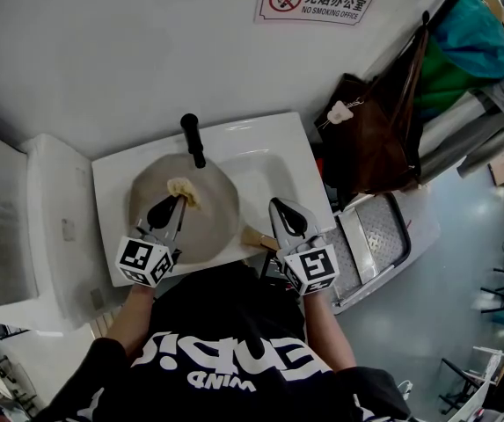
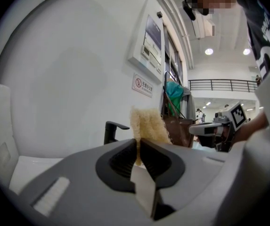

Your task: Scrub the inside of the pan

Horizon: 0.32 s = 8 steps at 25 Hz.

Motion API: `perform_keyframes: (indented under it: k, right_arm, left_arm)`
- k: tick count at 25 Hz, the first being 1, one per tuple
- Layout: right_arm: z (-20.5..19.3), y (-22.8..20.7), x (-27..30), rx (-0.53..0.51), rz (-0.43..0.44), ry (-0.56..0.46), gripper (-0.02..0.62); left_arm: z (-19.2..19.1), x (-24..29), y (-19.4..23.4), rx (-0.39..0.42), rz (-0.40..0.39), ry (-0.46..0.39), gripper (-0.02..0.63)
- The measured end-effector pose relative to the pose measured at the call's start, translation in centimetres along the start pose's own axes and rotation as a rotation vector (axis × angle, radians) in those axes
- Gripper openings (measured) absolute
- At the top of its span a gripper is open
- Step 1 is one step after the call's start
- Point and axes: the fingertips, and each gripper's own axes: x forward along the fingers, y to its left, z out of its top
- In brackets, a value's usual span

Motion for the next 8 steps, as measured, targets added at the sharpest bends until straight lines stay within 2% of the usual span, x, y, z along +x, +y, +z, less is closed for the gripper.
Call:
perform_keyframes:
  k: [8]
  right_arm:
    - [-0.3, -0.18, 0.25, -0.002, 0.01, 0.01, 0.009]
  left_arm:
    - [-0.37, 0.23, 0.19, -0.008, 0.009, 0.015, 0.023]
